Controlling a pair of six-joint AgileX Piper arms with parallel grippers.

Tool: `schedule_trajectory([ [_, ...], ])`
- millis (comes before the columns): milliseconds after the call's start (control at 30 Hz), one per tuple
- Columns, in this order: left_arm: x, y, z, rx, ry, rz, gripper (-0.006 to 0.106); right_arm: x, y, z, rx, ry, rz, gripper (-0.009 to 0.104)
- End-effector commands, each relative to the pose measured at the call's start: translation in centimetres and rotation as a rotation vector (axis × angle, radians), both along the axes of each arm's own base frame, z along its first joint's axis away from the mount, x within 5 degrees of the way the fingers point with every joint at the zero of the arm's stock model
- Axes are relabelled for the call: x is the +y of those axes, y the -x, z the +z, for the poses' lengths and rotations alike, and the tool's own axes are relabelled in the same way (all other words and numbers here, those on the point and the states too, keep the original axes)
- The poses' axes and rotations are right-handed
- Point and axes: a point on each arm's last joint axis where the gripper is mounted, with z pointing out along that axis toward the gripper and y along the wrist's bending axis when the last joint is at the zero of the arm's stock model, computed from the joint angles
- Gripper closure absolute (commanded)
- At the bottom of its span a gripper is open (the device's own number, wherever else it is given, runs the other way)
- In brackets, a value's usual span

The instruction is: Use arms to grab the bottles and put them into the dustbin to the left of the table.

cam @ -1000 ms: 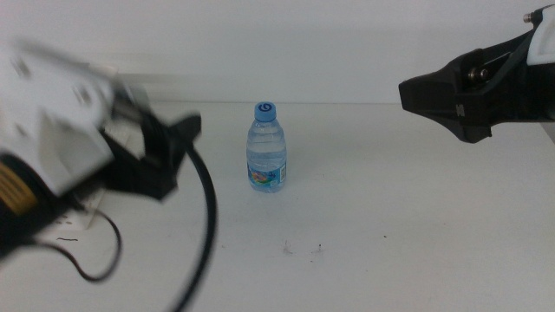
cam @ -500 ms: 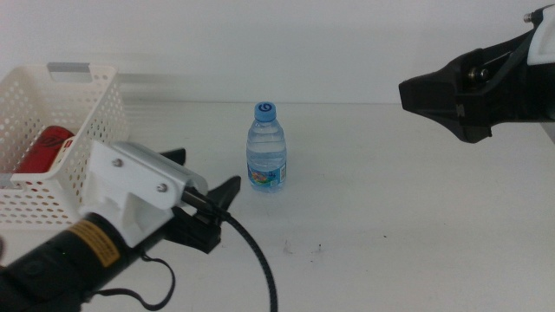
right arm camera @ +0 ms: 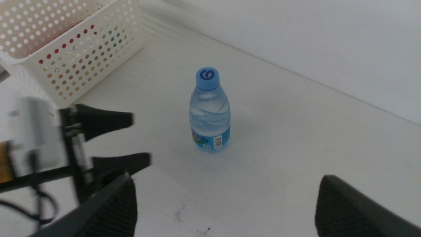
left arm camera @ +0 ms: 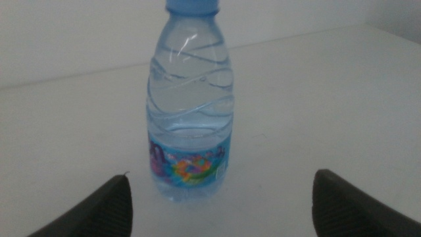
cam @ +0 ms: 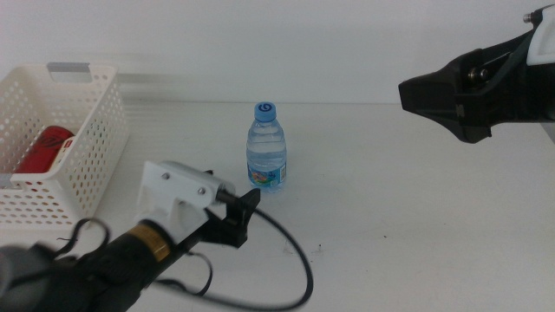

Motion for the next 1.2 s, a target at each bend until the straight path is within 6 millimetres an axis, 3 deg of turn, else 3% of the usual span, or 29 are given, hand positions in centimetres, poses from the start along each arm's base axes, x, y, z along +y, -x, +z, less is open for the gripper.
schedule_trajectory([
  [0, -0.6, -1.6, -0.8, 0.002, 0.061, -0.024, 0.007, 0.0, 0.1, 0.4, -0.022, -0.006, 0.002, 0.002],
  [267, -1.8, -6.6, -2.7, -0.009, 0.068, -0.06, 0.007, 0.0, 0.1, 0.4, -0.022, -0.006, 0.002, 0.002],
  [567, -3.5, -10.7, -4.4, -0.007, 0.113, -0.048, 0.007, 0.0, 0.1, 0.4, -0.022, -0.006, 0.002, 0.002],
  [967, -4.5, -13.8, -5.1, -0.025, 0.087, -0.029, 0.008, 0.0, 0.1, 0.4, -0.022, -0.006, 0.002, 0.002],
  [1100, -4.5, -13.8, -5.2, -0.022, 0.078, -0.023, 0.026, 0.0, 0.1, 0.4, -0.022, -0.006, 0.002, 0.002],
  [1167, -4.6, -13.7, -5.2, -0.026, 0.075, -0.035, 0.046, 0.0, 0.1, 0.4, -0.022, -0.006, 0.002, 0.002],
])
